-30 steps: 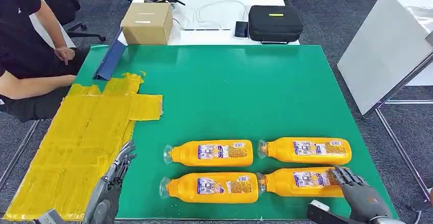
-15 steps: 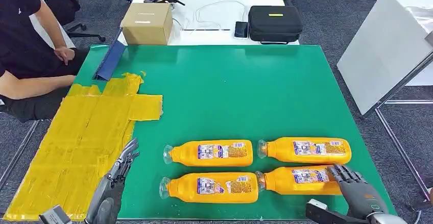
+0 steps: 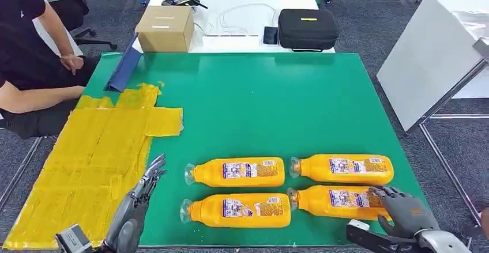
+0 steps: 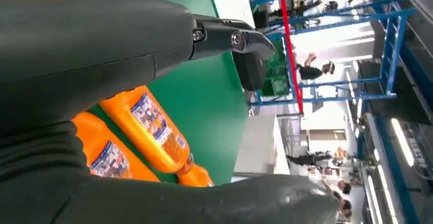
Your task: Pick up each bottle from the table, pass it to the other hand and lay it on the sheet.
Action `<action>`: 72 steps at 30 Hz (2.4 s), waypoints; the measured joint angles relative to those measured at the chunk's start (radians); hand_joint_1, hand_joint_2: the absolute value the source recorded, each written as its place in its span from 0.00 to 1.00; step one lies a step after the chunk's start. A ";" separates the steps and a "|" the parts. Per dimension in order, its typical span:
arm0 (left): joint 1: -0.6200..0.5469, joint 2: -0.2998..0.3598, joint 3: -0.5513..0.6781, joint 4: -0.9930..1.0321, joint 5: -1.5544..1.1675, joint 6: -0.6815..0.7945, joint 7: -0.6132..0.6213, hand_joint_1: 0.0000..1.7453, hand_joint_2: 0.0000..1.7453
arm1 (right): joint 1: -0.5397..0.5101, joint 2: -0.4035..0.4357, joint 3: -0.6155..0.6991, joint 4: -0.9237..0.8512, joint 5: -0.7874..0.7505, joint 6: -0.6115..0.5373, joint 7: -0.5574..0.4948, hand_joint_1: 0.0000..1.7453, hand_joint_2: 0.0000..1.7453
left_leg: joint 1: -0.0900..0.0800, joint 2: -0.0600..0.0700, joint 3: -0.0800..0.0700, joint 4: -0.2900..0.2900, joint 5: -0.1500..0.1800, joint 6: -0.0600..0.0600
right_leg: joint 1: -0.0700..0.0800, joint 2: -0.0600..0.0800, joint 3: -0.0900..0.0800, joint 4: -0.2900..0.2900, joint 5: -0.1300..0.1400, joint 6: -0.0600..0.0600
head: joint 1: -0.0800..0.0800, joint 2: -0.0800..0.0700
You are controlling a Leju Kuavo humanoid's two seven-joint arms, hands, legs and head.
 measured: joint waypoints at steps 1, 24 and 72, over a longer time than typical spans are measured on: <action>-0.005 0.003 -0.005 0.002 0.005 0.000 0.005 0.00 0.00 | -0.012 -0.024 0.042 0.012 -0.004 -0.018 0.018 0.93 1.00 | 0.001 0.004 0.003 0.000 -0.001 0.001 | 0.001 0.006 0.001 0.000 0.002 -0.002 | 0.000 0.000; -0.022 0.007 -0.010 0.002 0.015 -0.003 0.024 0.00 0.00 | -0.040 -0.107 0.251 0.073 -0.046 -0.074 0.152 0.00 1.00 | 0.010 0.019 0.017 0.001 -0.003 0.003 | 0.010 0.023 0.018 -0.013 0.009 -0.002 | -0.002 0.000; -0.075 0.009 -0.030 0.029 0.041 -0.028 0.023 0.00 0.00 | -0.173 -0.372 0.606 0.085 -0.336 -0.177 0.315 1.00 1.00 | 0.018 0.017 0.043 0.001 -0.020 0.012 | 0.015 0.018 0.058 -0.042 0.002 0.003 | -0.002 0.000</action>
